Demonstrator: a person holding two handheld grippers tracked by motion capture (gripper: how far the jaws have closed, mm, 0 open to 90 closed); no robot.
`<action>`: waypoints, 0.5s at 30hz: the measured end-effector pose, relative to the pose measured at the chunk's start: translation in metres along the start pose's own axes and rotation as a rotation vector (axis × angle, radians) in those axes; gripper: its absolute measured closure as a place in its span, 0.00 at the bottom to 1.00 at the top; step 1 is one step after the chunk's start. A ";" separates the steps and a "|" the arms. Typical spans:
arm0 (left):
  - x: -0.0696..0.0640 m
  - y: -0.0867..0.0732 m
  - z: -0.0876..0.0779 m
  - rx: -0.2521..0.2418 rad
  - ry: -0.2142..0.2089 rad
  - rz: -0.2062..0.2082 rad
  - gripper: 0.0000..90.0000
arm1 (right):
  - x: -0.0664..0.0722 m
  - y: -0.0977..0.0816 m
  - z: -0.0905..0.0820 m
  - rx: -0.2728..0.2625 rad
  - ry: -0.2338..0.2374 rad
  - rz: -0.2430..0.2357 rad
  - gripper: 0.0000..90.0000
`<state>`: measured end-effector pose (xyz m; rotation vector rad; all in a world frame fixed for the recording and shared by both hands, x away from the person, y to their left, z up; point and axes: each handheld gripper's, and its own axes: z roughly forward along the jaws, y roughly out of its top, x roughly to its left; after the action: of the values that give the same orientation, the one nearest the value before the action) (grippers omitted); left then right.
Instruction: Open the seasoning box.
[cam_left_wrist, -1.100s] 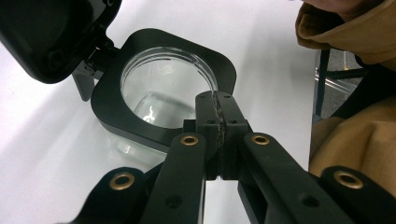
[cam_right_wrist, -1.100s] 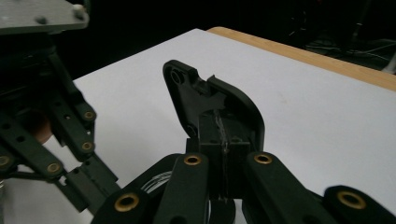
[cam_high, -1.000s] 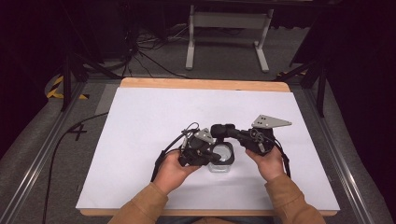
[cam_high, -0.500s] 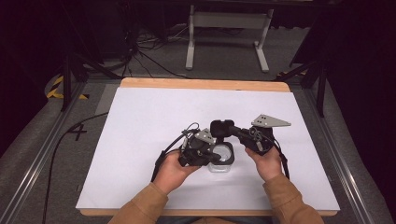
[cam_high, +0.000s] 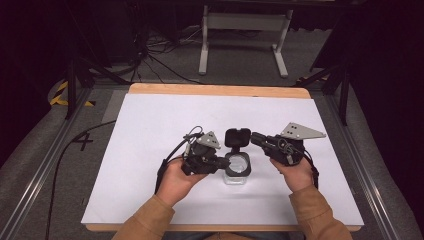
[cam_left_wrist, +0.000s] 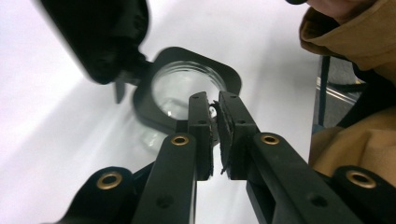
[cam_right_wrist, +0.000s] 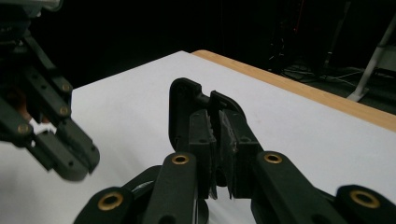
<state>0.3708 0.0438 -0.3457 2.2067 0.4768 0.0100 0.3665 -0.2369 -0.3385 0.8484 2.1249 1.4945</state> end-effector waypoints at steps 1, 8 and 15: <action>0.002 -0.001 -0.004 -0.004 0.009 -0.008 0.92 | -0.001 0.000 -0.002 0.000 0.001 -0.001 0.93; 0.022 -0.009 -0.031 -0.055 0.085 -0.062 0.89 | -0.017 0.002 -0.021 -0.003 -0.057 0.015 0.93; 0.042 -0.020 -0.048 -0.060 0.170 -0.089 0.83 | -0.038 -0.002 -0.036 0.065 -0.142 0.069 0.93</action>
<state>0.3948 0.1055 -0.3373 2.1339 0.6601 0.1632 0.3704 -0.2881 -0.3289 1.0293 2.0687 1.3611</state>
